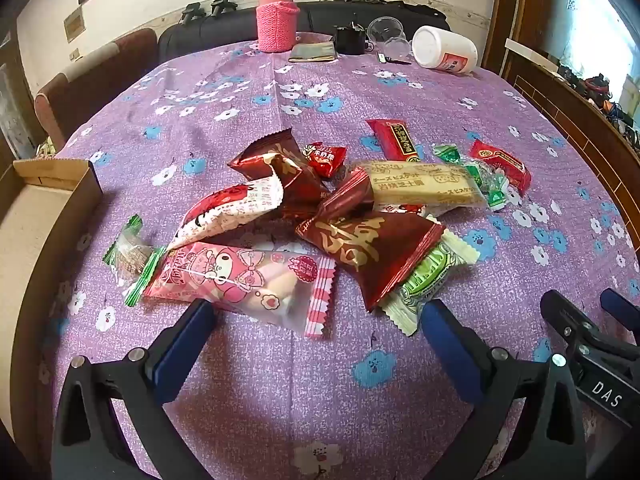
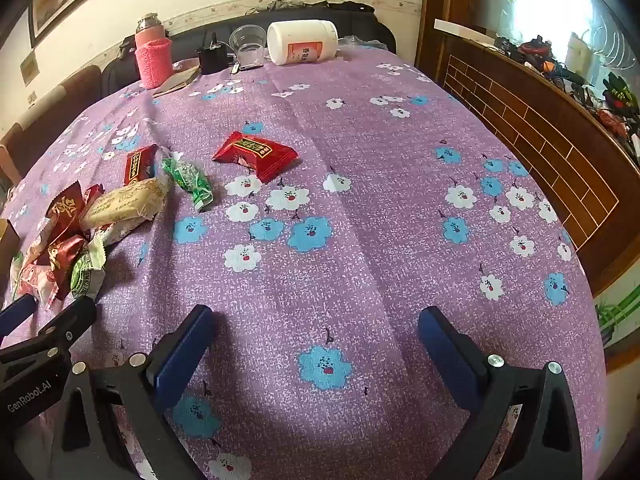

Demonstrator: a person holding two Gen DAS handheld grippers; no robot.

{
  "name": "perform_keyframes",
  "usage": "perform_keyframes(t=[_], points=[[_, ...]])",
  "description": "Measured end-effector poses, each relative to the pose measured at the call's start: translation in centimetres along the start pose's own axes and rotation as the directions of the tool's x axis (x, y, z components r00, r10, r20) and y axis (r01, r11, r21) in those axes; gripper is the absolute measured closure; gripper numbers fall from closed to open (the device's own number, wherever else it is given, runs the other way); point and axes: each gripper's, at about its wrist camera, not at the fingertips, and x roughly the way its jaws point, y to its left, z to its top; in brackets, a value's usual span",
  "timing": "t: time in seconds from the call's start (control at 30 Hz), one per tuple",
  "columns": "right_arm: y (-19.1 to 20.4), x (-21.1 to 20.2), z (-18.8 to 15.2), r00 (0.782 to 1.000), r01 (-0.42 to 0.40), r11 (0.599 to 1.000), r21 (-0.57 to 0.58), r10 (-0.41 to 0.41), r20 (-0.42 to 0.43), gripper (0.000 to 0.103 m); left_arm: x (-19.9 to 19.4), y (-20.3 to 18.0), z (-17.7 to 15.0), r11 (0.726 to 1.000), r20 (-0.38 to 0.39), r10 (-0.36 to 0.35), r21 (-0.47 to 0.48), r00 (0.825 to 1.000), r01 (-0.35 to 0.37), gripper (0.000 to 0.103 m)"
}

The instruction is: Organize snacks

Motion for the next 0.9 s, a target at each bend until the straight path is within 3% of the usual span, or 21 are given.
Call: perform_keyframes(t=[0.9], points=[[0.02, -0.03, 0.0, 1.0, 0.002, 1.0, -0.002, -0.002, -0.001, 0.001, 0.0, 0.02, 0.0, 1.0, 0.0, -0.005, -0.004, 1.0, 0.005, 0.0]])
